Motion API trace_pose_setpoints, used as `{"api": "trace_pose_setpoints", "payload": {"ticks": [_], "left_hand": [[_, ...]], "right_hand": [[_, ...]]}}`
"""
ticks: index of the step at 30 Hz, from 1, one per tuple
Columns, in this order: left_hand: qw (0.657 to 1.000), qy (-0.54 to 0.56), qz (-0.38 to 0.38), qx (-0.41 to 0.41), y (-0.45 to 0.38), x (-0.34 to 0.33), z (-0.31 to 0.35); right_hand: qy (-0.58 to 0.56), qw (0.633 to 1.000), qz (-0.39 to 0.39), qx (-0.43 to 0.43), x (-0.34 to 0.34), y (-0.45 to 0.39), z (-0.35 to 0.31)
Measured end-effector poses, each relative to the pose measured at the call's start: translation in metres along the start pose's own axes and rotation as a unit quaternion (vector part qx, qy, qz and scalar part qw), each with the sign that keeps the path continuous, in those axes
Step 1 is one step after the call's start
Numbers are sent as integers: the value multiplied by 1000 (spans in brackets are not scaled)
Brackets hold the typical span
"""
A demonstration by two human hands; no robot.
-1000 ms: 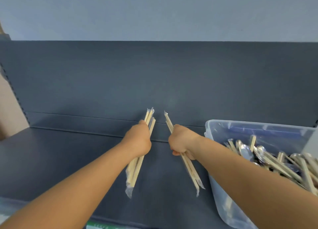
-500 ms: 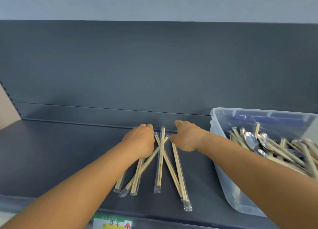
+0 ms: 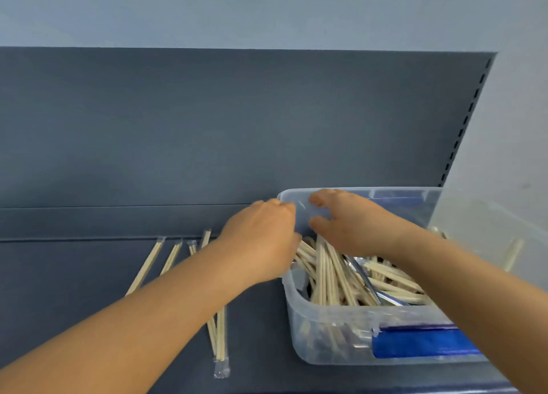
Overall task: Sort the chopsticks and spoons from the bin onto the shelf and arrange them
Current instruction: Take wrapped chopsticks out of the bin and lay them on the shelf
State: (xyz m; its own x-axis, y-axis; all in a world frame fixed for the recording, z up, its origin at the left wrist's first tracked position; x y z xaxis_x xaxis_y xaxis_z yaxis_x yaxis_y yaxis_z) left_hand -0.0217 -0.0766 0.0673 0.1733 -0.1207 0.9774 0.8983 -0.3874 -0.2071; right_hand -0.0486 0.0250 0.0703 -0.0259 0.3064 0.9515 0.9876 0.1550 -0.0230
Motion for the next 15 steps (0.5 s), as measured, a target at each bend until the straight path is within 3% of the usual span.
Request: {"api": "trace_pose_setpoints", "payload": {"ticks": [6, 15], "left_hand": [[999, -7, -47, -2, -40, -29, 58], [974, -45, -210, 77, -72, -97, 87]], "right_hand": [[26, 999, -29, -25, 8, -7, 92], [67, 991, -111, -41, -1, -20, 191]]}}
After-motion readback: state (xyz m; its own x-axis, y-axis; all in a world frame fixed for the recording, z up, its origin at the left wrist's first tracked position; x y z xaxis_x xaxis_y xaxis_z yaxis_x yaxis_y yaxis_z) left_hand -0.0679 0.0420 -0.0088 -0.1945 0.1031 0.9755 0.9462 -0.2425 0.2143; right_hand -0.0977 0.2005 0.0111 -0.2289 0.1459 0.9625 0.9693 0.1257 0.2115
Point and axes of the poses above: each hand's wrist, its own y-axis away from the middle knuckle, its own x-axis out of the back of the hand, z = x × y, the point moved 8 cm from there along -y, towards the middle knuckle, and after that the axes turned 8 degrees about -x, right-handed, at the moved point
